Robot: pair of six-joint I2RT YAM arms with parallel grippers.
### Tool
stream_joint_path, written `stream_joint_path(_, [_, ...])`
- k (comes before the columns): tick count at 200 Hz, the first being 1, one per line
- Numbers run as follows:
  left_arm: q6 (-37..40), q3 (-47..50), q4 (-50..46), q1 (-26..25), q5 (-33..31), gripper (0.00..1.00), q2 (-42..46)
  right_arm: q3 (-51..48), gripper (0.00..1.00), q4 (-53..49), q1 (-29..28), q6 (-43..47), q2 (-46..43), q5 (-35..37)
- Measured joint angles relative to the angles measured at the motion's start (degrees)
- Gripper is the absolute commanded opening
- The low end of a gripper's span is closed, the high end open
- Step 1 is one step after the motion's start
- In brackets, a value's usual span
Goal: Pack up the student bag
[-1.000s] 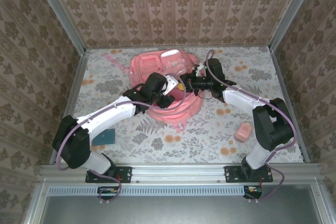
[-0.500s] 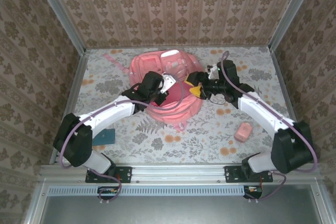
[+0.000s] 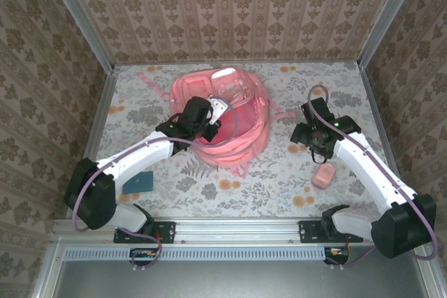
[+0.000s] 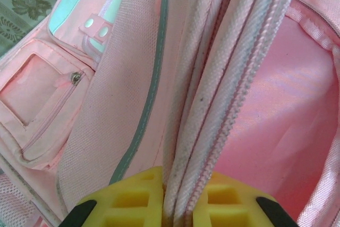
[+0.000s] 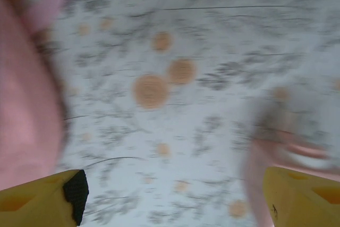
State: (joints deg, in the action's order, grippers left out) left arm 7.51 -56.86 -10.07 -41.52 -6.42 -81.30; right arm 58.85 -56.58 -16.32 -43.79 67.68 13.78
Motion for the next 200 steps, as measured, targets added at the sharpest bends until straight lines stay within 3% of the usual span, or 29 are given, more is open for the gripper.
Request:
stream_joint_path(22, [-0.55,0.0,-1.14,0.0,0.61,0.13,0.44,-0.09,0.91,-5.92,0.37,-1.4,-0.61,5.95])
stream_joint_path(47, [-0.87,0.0,-1.42,0.02,1.09,0.13,0.46,-2.69,0.92,-7.1,1.68,-2.27,-0.61,7.63])
stream_joint_path(137, [-2.1,-1.73,-4.2,0.74,4.59,0.13,0.39,-13.6,0.91,-0.9,9.35,-1.55,0.81,-0.37])
stream_joint_path(164, [-2.47,-2.34,-4.72,0.74,5.03,0.13,0.17,-16.02,0.82,1.7,10.75,-1.14,1.64,-3.28])
stream_joint_path(200, [-2.86,-3.1,-5.51,0.81,5.6,0.13,-0.37,-16.59,0.57,3.89,10.93,-0.31,2.36,-4.87])
